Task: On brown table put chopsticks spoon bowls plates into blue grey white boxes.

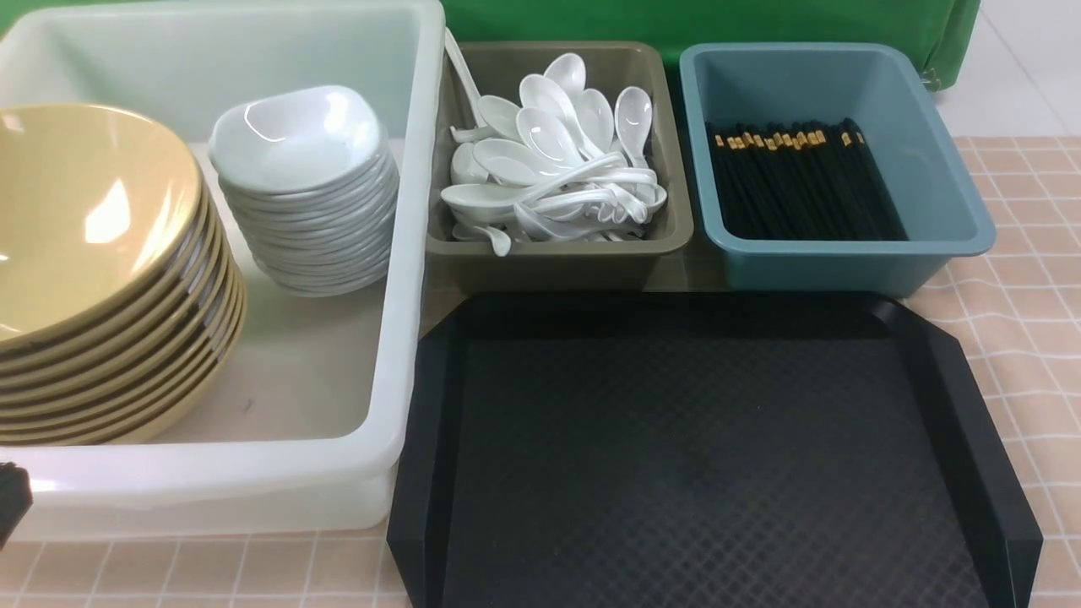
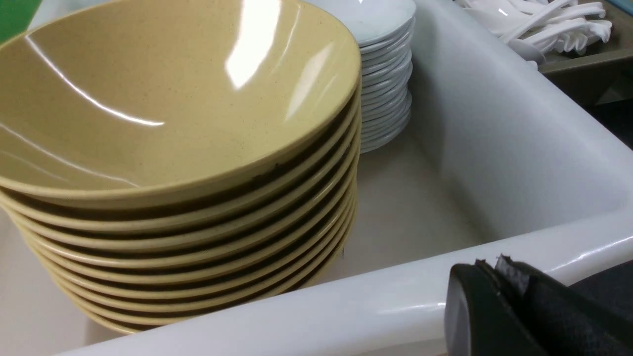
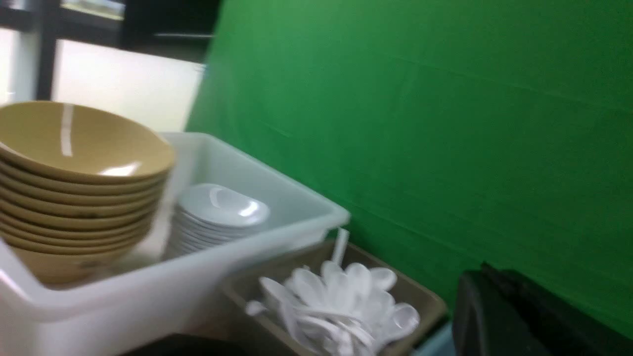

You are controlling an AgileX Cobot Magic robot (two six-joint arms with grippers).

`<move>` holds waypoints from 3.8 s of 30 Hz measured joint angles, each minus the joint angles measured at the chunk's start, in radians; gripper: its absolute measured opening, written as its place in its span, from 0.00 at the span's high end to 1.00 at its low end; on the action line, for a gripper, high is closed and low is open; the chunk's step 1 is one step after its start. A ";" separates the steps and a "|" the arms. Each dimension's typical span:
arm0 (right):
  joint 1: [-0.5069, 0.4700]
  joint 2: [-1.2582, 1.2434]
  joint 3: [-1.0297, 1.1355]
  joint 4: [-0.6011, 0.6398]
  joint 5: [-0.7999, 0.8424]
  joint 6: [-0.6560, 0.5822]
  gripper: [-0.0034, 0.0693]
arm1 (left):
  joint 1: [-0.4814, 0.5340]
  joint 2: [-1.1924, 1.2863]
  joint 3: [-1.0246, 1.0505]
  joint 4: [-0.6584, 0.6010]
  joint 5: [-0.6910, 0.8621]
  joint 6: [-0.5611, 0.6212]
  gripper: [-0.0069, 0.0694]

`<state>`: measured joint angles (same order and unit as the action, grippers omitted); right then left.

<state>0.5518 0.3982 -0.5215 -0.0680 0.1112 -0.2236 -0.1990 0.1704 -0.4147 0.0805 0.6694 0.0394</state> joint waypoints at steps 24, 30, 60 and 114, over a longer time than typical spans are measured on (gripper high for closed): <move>-0.610 -0.410 0.548 -0.037 0.205 0.251 0.90 | 0.000 0.000 0.000 -0.001 0.003 -0.001 0.91; -0.610 -0.410 0.547 -0.037 0.212 0.251 0.90 | 0.000 0.000 0.000 -0.001 0.003 -0.002 0.91; -0.610 -0.410 0.547 -0.038 0.212 0.254 0.89 | 0.037 -0.030 0.148 -0.016 -0.263 -0.003 0.91; -0.610 -0.410 0.547 -0.038 0.213 0.254 0.83 | 0.246 -0.183 0.440 -0.066 -0.363 -0.032 0.91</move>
<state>-0.0587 -0.0113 0.0255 -0.1058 0.3246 0.0303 0.0466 -0.0127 0.0254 0.0146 0.3063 0.0070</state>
